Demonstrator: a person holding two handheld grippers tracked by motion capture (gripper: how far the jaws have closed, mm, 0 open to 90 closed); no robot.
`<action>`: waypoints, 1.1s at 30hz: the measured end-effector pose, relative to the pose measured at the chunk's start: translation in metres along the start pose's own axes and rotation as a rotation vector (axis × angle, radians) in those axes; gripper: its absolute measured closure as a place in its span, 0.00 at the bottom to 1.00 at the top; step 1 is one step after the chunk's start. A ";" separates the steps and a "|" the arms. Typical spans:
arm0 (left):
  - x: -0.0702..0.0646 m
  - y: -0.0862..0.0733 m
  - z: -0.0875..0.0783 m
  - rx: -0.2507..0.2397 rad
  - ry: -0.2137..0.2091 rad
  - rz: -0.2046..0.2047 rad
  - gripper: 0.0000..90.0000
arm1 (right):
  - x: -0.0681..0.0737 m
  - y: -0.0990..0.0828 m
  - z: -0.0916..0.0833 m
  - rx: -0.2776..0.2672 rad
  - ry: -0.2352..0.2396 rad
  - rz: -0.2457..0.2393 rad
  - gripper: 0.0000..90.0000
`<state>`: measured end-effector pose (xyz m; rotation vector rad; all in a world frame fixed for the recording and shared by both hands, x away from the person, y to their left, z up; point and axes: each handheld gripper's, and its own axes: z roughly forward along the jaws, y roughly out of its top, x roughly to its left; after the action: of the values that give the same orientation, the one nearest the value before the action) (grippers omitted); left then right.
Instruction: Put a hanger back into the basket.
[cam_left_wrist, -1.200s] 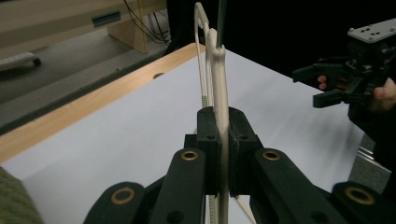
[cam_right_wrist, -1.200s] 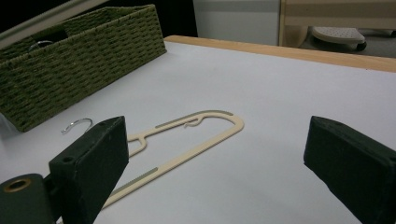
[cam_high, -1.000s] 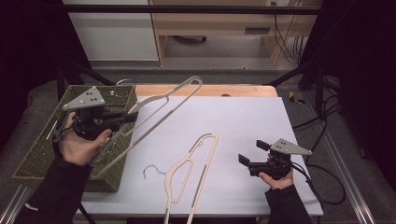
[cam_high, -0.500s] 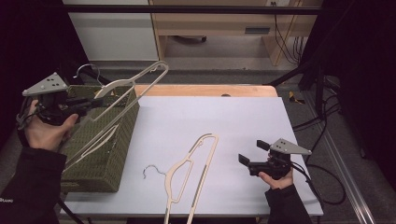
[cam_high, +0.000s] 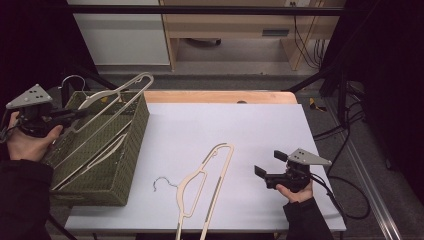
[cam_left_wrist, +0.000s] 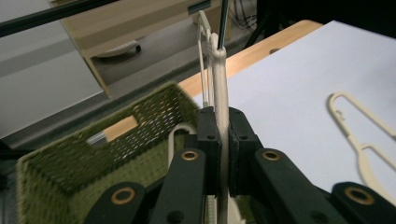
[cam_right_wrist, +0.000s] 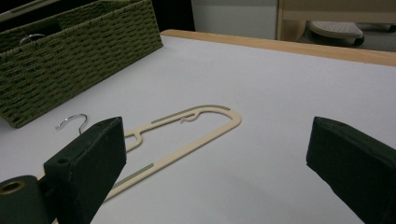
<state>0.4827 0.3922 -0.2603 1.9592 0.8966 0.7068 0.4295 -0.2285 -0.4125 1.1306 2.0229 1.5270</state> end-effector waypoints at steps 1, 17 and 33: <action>0.003 -0.003 0.000 0.008 0.006 0.007 0.95 | 0.000 0.000 0.000 0.000 -0.002 0.000 0.06; 0.015 -0.048 0.013 0.097 0.072 0.022 0.95 | 0.001 -0.001 0.003 0.006 -0.001 0.000 0.06; 0.006 -0.094 0.053 0.203 0.077 0.000 0.94 | 0.002 -0.001 0.006 0.015 0.004 0.000 0.06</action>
<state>0.4950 0.4087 -0.3666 2.1210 1.0502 0.7193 0.4317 -0.2238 -0.4154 1.1347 2.0407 1.5177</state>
